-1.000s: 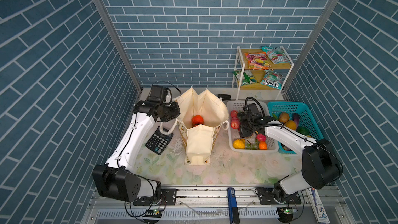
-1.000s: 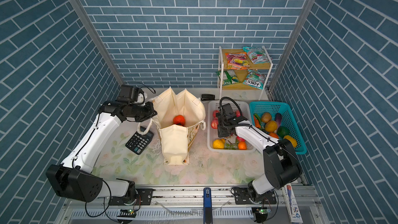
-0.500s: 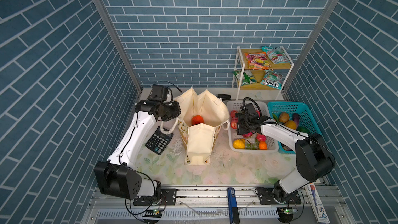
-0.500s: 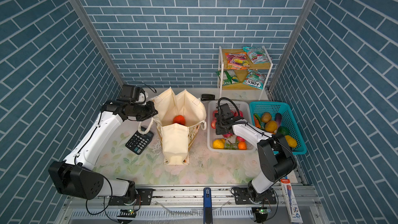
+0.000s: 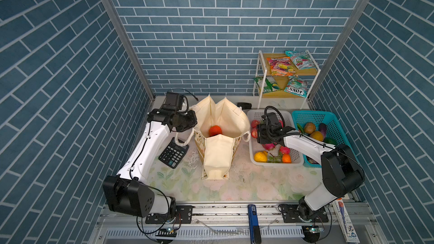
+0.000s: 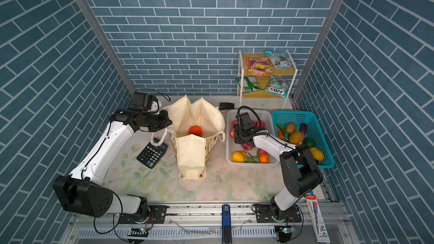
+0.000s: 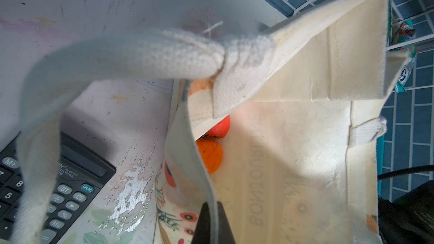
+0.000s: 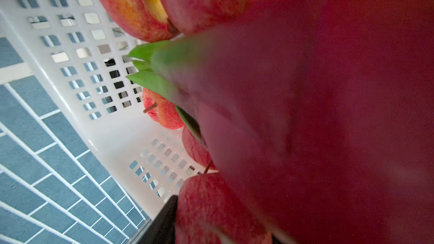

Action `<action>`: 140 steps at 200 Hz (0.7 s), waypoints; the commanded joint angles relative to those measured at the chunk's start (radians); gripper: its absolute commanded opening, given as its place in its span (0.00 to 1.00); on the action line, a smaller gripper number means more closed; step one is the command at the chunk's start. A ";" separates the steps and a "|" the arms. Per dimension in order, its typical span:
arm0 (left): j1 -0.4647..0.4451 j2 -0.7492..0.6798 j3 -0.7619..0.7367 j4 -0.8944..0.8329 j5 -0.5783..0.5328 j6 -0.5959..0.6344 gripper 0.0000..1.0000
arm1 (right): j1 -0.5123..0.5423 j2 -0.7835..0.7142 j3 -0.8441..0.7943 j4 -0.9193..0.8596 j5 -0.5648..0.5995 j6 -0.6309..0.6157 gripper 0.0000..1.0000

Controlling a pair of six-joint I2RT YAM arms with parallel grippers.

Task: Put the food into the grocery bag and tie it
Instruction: 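Grasp a red apple in the white basket with the right gripper, then lift the red apple and carry it over the open bag with the right gripper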

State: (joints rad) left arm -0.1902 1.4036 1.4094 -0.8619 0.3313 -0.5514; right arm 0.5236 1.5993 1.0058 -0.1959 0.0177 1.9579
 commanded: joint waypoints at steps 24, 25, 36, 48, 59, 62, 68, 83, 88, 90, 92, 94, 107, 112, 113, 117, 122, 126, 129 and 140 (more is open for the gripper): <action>-0.006 0.017 0.019 -0.005 0.004 0.002 0.00 | 0.004 -0.125 -0.020 -0.026 0.068 -0.088 0.26; -0.006 0.016 0.019 -0.005 0.004 0.002 0.00 | 0.004 -0.127 -0.019 -0.027 0.069 -0.093 0.26; -0.006 0.017 0.021 -0.006 0.004 0.004 0.00 | 0.002 -0.154 0.000 -0.041 0.080 -0.161 0.26; -0.006 0.019 0.026 -0.012 0.005 0.007 0.00 | 0.001 -0.180 0.028 -0.065 0.095 -0.255 0.26; -0.006 0.018 0.029 -0.017 0.006 0.010 0.00 | 0.003 -0.205 0.063 -0.091 0.115 -0.363 0.26; -0.006 0.019 0.030 -0.019 0.005 0.011 0.00 | 0.003 -0.212 0.074 -0.098 0.120 -0.395 0.26; -0.005 0.019 0.032 -0.022 0.006 0.014 0.00 | 0.001 -0.227 0.092 -0.110 0.132 -0.459 0.26; -0.005 0.017 0.037 -0.031 0.002 0.020 0.00 | 0.002 -0.263 0.141 -0.128 0.151 -0.634 0.26; -0.006 0.015 0.037 -0.032 0.000 0.021 0.00 | 0.002 -0.272 0.162 -0.136 0.154 -0.707 0.26; -0.005 0.014 0.037 -0.033 0.000 0.021 0.00 | 0.002 -0.277 0.176 -0.141 0.155 -0.749 0.26; -0.006 0.014 0.037 -0.034 0.001 0.022 0.00 | 0.002 -0.279 0.180 -0.143 0.156 -0.756 0.25; -0.006 0.014 0.037 -0.035 0.001 0.022 0.00 | 0.003 -0.280 0.189 -0.146 0.156 -0.789 0.25; -0.005 0.013 0.039 -0.039 0.001 0.025 0.00 | 0.002 -0.288 0.253 -0.166 0.137 -0.970 0.25; -0.005 0.011 0.039 -0.040 0.001 0.026 0.00 | 0.003 -0.286 0.278 -0.180 0.126 -1.027 0.25; -0.006 0.011 0.039 -0.040 0.001 0.027 0.00 | 0.003 -0.286 0.284 -0.184 0.124 -1.038 0.25; -0.005 0.010 0.037 -0.041 0.000 0.027 0.00 | 0.003 -0.283 0.305 -0.194 0.115 -1.078 0.25; -0.005 0.010 0.037 -0.042 0.003 0.029 0.00 | 0.001 -0.281 0.329 -0.208 0.101 -1.125 0.25; -0.006 0.009 0.036 -0.043 0.003 0.028 0.00 | 0.002 -0.279 0.346 -0.217 0.089 -1.159 0.25; -0.005 0.006 0.035 -0.043 0.002 0.029 0.00 | 0.003 -0.279 0.357 -0.222 0.079 -1.178 0.25; -0.006 0.004 0.032 -0.043 0.006 0.030 0.00 | 0.004 -0.273 0.392 -0.238 0.047 -1.242 0.25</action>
State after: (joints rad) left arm -0.1902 1.4090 1.4231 -0.8780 0.3344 -0.5415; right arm 0.5236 1.3319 1.3235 -0.3454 0.1158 1.0500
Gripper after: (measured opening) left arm 0.055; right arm 0.552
